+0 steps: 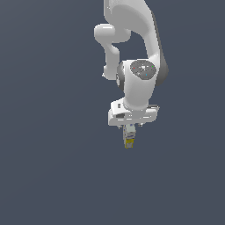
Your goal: Pick up the object and move it to a goal position.
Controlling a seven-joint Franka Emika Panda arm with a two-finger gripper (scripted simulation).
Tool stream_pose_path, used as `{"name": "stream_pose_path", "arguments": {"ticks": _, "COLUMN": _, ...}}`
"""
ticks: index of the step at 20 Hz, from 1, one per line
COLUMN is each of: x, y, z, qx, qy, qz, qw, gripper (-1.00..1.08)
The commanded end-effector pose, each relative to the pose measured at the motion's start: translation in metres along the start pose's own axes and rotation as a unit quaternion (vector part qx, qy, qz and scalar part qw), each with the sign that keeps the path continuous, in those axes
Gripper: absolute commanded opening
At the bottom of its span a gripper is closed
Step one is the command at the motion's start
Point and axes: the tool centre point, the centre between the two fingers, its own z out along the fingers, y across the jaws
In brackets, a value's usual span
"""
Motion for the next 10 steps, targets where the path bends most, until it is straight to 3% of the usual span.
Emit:
{"name": "stream_pose_path", "arguments": {"ticks": 1, "x": 0.0010, "y": 0.0000, "z": 0.0045, "qx": 0.000, "qy": 0.001, "qz": 0.000, "qw": 1.0000, "gripper": 1.00}}
{"name": "stream_pose_path", "arguments": {"ticks": 3, "x": 0.0016, "y": 0.0000, "z": 0.0047, "qx": 0.000, "qy": 0.001, "qz": 0.000, "qw": 1.0000, "gripper": 1.00}}
{"name": "stream_pose_path", "arguments": {"ticks": 4, "x": 0.0016, "y": 0.0000, "z": 0.0047, "qx": 0.000, "qy": 0.001, "qz": 0.000, "qw": 1.0000, "gripper": -1.00}}
{"name": "stream_pose_path", "arguments": {"ticks": 10, "x": 0.0016, "y": 0.0000, "z": 0.0047, "qx": 0.000, "qy": 0.001, "qz": 0.000, "qw": 1.0000, "gripper": -1.00}}
